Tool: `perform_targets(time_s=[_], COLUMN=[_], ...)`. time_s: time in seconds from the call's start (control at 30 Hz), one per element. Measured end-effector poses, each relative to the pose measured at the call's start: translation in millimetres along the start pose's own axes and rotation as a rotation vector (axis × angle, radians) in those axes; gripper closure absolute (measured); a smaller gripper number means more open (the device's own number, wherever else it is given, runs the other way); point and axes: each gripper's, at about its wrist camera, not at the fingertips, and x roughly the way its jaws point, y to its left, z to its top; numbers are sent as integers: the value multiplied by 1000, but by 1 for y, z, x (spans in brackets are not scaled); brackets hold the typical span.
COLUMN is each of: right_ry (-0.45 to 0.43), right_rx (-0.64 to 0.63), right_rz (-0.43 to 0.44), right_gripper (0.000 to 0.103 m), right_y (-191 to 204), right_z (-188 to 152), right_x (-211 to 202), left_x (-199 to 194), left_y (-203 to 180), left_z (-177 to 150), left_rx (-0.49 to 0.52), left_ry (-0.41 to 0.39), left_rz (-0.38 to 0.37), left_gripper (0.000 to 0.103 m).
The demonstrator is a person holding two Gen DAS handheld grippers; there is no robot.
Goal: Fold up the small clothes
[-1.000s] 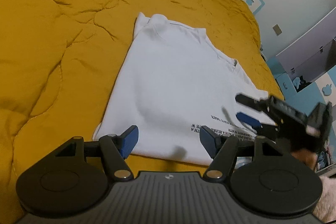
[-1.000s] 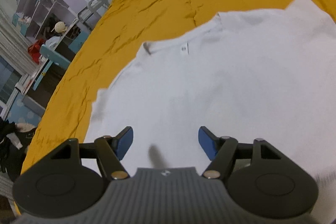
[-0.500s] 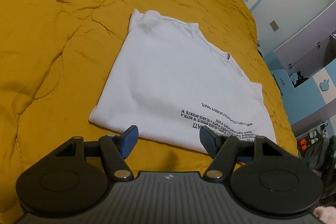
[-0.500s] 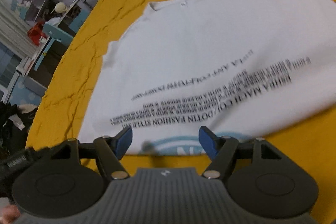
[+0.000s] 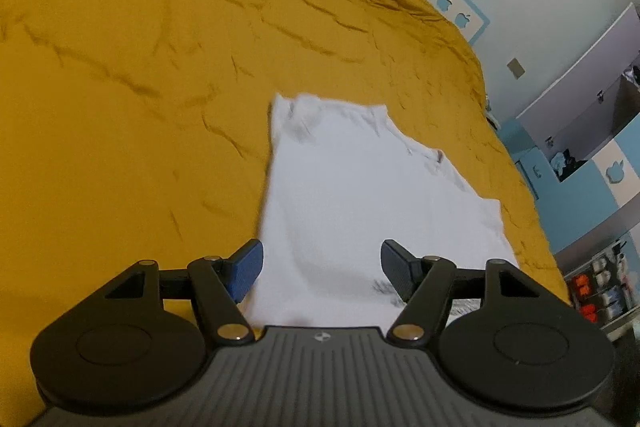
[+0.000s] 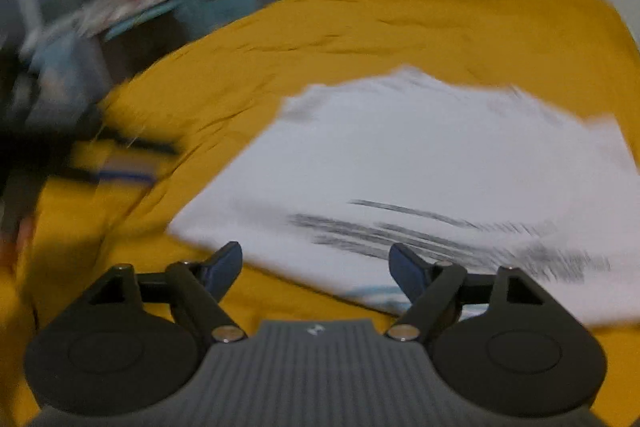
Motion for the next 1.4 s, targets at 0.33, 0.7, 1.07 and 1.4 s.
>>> perform_targets(time_s=[0.33,0.7,1.07,1.4], right_ry=[3,-72,-127,-95], right_rx=[-572,-622,-613,-490], right_rz=[-182,-250,-227,-146], right_gripper=[57,57,81,95], right_y=[106,124,120,102], right_z=[-19,8,8,29], right_x=[67,111,114,118], left_x=[49,148,217,221], left_y=[42,77,60,41], left_z=[39,78,112,118], left_rx=[28,-121,-178,-91], left_ry=[38,116,147,173], left_rz=[-100,-201,-231,-173], left_gripper=[23,18,10,10])
